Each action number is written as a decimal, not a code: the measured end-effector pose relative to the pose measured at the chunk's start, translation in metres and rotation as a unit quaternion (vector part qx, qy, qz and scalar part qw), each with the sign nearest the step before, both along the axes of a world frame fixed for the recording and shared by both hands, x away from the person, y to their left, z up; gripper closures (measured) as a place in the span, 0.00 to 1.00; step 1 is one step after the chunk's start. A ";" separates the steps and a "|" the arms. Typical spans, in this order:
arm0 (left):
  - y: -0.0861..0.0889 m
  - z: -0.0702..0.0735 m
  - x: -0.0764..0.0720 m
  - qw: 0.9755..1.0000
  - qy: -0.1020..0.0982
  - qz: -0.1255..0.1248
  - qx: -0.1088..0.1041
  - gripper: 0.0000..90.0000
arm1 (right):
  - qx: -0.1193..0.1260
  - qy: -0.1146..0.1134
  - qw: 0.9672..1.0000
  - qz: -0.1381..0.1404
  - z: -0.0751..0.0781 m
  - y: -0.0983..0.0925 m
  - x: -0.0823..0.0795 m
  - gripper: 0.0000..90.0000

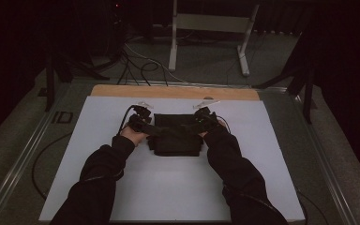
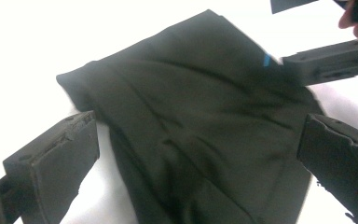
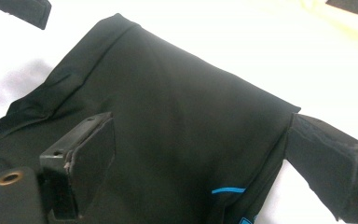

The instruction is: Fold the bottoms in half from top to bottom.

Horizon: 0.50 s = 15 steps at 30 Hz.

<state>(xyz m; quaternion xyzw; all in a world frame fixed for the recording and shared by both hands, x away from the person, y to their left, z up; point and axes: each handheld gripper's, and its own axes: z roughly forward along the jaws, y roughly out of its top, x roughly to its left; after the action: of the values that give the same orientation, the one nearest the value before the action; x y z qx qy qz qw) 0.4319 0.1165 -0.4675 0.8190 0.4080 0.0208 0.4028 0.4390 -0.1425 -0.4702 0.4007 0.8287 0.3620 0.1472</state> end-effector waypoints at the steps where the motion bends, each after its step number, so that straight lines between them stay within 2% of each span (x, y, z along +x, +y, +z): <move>1: 0.000 0.001 -0.001 1.000 -0.001 -0.002 0.000 0.00 | -0.001 0.000 1.000 0.001 0.001 0.001 0.000 0.10; 3: 0.000 0.003 -0.003 1.000 -0.007 -0.013 0.002 0.00 | -0.001 -0.001 1.000 0.004 0.002 0.002 -0.001 0.10; 7: 0.003 0.005 -0.008 1.000 -0.016 -0.020 0.005 0.00 | -0.001 -0.005 1.000 0.013 0.006 0.005 -0.003 0.10; 12: 0.007 0.008 -0.011 0.999 -0.025 -0.021 -0.005 0.00 | -0.002 -0.013 1.000 0.021 0.008 0.009 -0.006 0.10; 15: 0.008 0.010 -0.015 0.999 -0.033 -0.030 -0.009 0.00 | 0.002 -0.014 1.000 0.023 0.009 0.009 -0.007 0.10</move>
<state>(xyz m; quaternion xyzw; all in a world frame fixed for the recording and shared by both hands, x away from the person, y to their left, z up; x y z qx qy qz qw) 0.4169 0.1247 -0.4572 0.8261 0.3697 0.0320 0.4241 0.4320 -0.1332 -0.4607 0.3763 0.8350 0.3724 0.1499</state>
